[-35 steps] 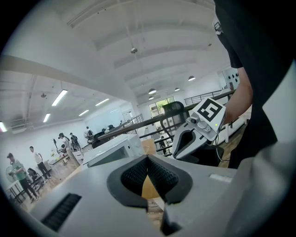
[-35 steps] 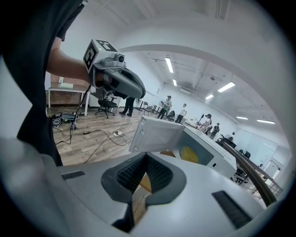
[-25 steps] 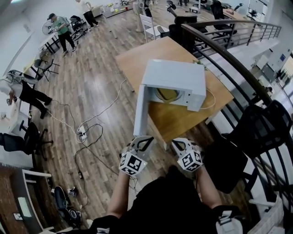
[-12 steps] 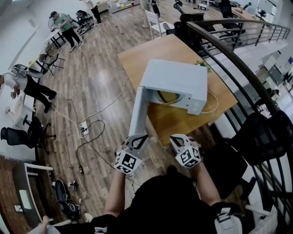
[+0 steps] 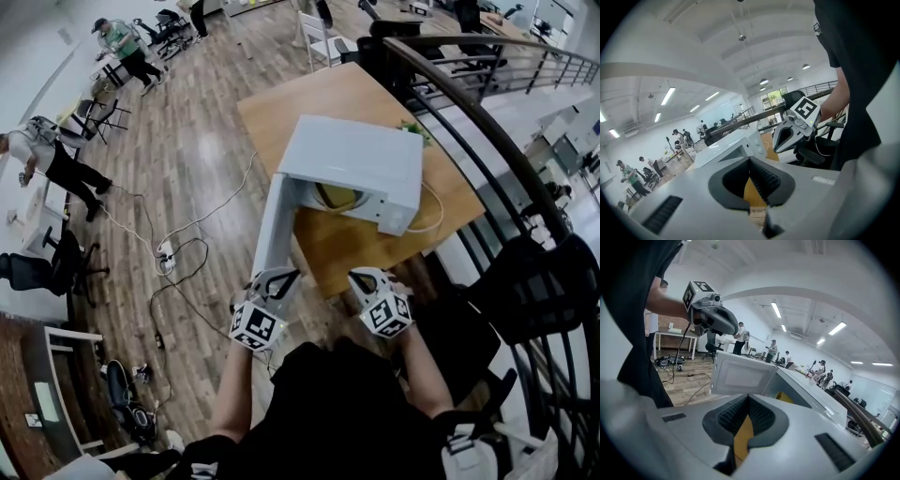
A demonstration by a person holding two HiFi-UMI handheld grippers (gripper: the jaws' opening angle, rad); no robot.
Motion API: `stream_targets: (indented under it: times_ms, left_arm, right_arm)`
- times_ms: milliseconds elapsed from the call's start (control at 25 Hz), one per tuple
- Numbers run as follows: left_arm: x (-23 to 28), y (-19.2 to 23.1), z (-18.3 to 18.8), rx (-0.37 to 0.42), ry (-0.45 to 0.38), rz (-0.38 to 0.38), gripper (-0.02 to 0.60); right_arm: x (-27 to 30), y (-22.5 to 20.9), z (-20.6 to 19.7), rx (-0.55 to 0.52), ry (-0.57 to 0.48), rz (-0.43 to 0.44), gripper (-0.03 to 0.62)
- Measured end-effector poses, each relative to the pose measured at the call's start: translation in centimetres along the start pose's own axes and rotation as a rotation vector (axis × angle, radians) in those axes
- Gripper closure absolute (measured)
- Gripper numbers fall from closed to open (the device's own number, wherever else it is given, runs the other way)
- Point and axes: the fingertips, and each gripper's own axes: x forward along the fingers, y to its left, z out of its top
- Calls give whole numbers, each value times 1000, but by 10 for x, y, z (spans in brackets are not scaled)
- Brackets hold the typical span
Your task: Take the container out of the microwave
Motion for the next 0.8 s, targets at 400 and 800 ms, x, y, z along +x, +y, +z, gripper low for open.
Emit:
stream_targets:
  times_ms: [400, 800]
  left_arm:
    - [21, 33, -3, -2, -29, -25, 578]
    - [54, 100, -13, 11, -88, -78, 579]
  right_arm:
    - [23, -23, 5, -8, 33, -2, 594]
    - [68, -69, 12, 47, 66, -97, 594]
